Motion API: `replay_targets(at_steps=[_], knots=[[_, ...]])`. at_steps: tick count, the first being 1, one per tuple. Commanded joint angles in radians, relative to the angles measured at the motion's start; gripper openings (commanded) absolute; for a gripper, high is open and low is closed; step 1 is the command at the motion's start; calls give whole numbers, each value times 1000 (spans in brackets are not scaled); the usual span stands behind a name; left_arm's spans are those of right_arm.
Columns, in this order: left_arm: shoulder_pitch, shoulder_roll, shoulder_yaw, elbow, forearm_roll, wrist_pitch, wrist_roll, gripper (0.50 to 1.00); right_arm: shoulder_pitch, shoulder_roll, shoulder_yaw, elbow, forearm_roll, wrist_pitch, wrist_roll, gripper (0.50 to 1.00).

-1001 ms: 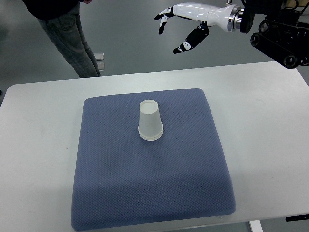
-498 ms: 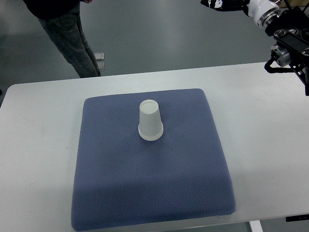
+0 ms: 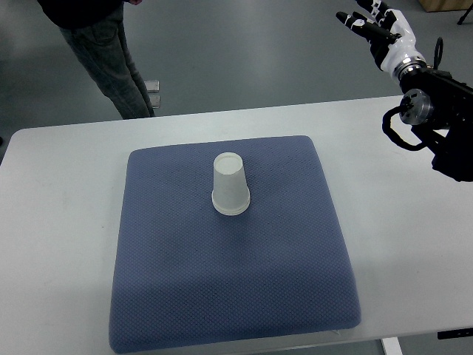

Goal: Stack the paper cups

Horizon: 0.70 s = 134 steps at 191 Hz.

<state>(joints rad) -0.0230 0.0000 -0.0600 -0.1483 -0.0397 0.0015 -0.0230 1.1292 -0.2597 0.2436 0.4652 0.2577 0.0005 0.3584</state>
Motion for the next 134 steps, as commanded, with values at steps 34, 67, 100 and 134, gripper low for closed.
replay_targets(at_steps=[34,67,100,134], knots=[[0,0,0,1,0,0,0,1000,-42,23,28,12,80,76,-76,895],[0,0,0,1,0,0,0,1000,-78,50,43,26,81,150,-69,911],[0,0,0,1,0,0,0,1000,-104,73,43,26,74,142,-61,911],[0,0,0,-1,0,0,0,1000,-114,79,46,24,74,142,8,911]])
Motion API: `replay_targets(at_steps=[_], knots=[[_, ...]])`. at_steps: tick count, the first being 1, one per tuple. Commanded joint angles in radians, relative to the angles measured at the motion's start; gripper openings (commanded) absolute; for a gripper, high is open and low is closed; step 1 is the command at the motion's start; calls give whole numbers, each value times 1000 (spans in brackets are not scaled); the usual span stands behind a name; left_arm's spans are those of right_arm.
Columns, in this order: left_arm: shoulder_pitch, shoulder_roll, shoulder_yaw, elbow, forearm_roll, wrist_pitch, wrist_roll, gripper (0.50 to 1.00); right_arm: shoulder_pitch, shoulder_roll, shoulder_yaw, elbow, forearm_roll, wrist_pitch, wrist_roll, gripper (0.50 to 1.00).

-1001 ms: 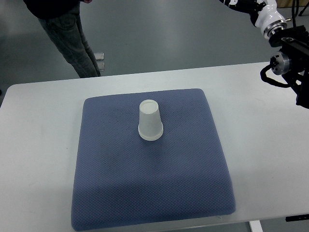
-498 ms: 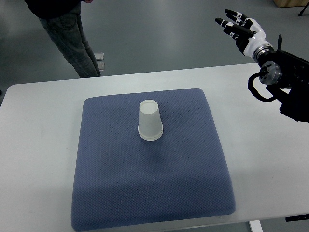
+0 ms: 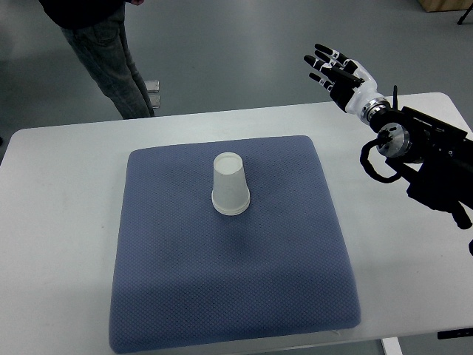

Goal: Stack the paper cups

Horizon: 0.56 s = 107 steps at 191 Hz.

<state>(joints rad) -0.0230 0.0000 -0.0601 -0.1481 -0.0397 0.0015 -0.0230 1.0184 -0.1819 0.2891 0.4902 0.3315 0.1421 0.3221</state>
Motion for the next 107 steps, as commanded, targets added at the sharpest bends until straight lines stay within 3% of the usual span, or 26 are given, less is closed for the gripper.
replay_targets(at_steps=[1,107], knots=[[0,0,0,-1,1,0,0,1000,-1,1,1,-1,0,-1,46,913],[0,0,-1,-1,0,0,0,1000,-4,2,1,-1,-57,-1,80,913]])
